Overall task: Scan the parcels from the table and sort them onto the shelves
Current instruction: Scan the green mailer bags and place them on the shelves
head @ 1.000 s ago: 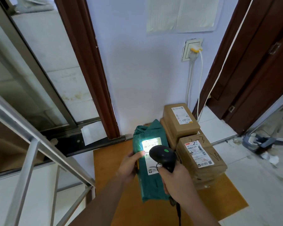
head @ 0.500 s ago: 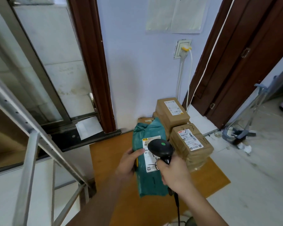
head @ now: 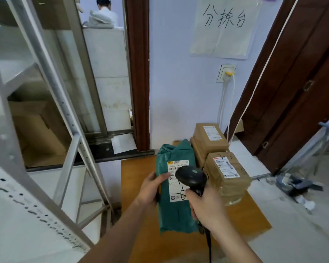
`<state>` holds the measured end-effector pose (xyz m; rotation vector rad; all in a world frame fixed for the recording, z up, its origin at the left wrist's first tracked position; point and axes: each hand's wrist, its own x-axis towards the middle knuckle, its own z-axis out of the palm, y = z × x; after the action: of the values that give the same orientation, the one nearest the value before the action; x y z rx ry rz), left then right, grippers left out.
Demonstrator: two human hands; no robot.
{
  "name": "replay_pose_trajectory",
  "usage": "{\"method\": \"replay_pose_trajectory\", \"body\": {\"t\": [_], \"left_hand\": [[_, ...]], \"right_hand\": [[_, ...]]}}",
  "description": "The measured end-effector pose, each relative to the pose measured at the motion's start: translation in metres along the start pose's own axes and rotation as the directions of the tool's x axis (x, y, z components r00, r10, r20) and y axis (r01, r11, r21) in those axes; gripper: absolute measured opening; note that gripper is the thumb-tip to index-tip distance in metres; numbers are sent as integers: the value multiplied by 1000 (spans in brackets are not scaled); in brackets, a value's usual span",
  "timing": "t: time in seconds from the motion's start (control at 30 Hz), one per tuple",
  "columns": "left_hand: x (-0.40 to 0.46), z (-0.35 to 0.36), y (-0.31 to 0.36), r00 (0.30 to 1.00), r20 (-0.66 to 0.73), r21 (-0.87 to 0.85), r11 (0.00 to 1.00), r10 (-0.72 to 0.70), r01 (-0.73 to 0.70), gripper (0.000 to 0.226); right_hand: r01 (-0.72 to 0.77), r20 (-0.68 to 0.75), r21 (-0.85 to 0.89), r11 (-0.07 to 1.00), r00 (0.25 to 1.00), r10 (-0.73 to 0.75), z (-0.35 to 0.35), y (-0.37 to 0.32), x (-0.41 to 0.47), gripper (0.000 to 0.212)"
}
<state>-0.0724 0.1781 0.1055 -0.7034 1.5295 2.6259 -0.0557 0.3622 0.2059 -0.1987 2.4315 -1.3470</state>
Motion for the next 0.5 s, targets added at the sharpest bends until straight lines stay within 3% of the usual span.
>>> {"method": "replay_pose_trajectory", "body": {"t": [0.3, 0.5], "left_hand": [[-120, 16, -28, 940, -300, 9, 986, 160, -165, 48], [-221, 16, -21, 770, -522, 219, 930, 367, -295, 33]], "right_hand": [[262, 170, -99, 960, 955, -243, -44, 13, -86, 16], [384, 318, -6, 923, 876, -362, -33, -13, -146, 12]]}}
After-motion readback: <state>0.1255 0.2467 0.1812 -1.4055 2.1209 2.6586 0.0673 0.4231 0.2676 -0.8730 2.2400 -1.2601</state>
